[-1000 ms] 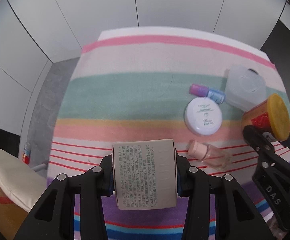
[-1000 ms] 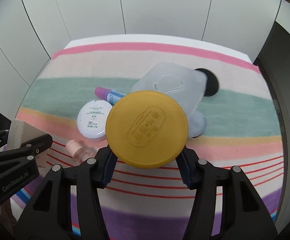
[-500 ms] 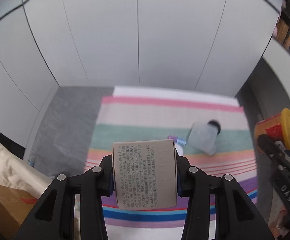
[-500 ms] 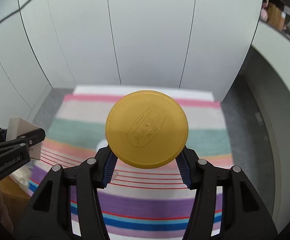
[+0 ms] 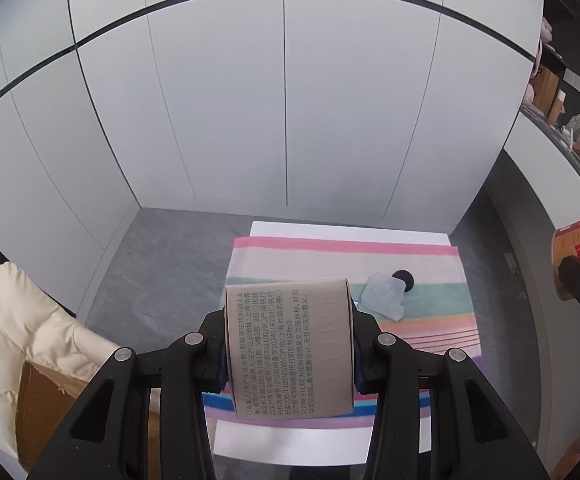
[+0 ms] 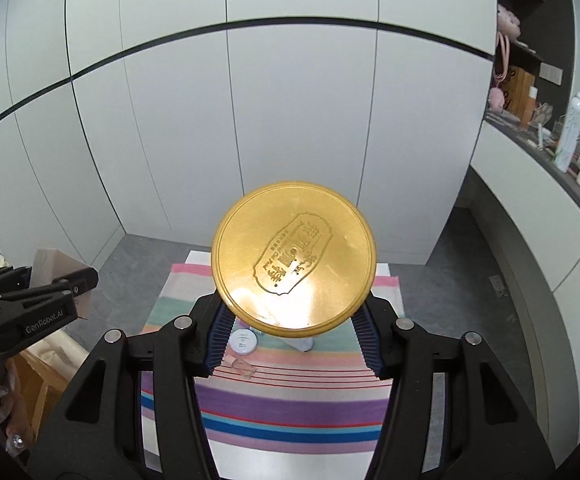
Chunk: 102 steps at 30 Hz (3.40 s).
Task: Organize objects
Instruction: 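Carry the cream box and red can in both tools toward the cardboard box, then open the left tool to drop the cream box while the right tool drops the red can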
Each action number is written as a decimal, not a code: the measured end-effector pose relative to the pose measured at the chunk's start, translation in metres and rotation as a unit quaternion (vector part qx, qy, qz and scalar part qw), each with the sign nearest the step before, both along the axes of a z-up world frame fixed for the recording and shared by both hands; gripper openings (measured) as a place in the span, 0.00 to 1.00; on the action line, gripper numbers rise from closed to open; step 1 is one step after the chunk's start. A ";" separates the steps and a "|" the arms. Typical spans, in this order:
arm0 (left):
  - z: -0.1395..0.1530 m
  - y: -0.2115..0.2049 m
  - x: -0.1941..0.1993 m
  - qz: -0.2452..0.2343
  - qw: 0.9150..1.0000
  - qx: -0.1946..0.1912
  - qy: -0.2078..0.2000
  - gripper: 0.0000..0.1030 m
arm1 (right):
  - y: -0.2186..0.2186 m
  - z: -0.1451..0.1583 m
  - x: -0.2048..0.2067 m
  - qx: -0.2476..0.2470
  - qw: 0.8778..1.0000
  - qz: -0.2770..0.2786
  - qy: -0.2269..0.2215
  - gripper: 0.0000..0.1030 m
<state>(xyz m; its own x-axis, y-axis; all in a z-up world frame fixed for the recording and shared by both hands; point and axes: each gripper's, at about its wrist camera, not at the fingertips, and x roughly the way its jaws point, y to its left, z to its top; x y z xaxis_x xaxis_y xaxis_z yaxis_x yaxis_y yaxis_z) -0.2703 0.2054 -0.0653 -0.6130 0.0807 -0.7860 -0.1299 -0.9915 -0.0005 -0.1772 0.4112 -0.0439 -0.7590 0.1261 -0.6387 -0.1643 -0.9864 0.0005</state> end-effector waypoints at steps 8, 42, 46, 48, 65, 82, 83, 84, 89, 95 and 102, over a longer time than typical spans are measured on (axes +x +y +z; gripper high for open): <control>0.009 -0.007 0.026 -0.006 1.000 0.000 -0.006 0.43 | 0.001 0.011 0.031 -0.002 1.000 -0.005 -0.002 0.54; -0.070 -0.088 0.225 -0.039 0.999 -0.031 -0.017 0.43 | 0.000 -0.087 0.221 -0.040 0.996 -0.037 -0.073 0.54; -0.069 -0.097 0.226 -0.029 0.999 -0.032 -0.013 0.43 | -0.008 -0.090 0.218 -0.040 0.996 -0.029 -0.078 0.54; -0.070 -0.101 0.227 -0.025 0.999 -0.030 -0.016 0.43 | -0.016 -0.090 0.216 -0.033 0.996 -0.024 -0.080 0.54; -0.078 -0.208 0.263 0.092 0.995 -0.034 -0.027 0.43 | -0.152 -0.090 0.193 -0.017 0.985 0.148 -0.083 0.54; -0.079 -0.332 0.328 0.259 0.965 -0.009 -0.029 0.43 | -0.328 -0.097 0.191 -0.013 0.929 0.357 -0.100 0.54; -0.078 -0.334 0.329 0.264 0.964 -0.005 -0.029 0.43 | -0.331 -0.097 0.191 -0.014 0.928 0.360 -0.101 0.54; -0.079 -0.337 0.328 0.269 0.963 0.006 -0.031 0.43 | -0.335 -0.098 0.191 -0.015 0.926 0.363 -0.102 0.54; -0.084 -0.340 0.310 0.265 0.963 0.028 -0.047 0.43 | -0.348 -0.103 0.182 -0.006 0.921 0.374 -0.109 0.54; -0.085 -0.350 0.271 0.277 0.960 0.011 -0.034 0.43 | -0.369 -0.107 0.162 0.013 0.918 0.381 -0.107 0.54; -0.099 -0.371 0.229 0.303 0.952 0.002 -0.043 0.43 | -0.411 -0.113 0.126 0.029 0.915 0.390 -0.101 0.54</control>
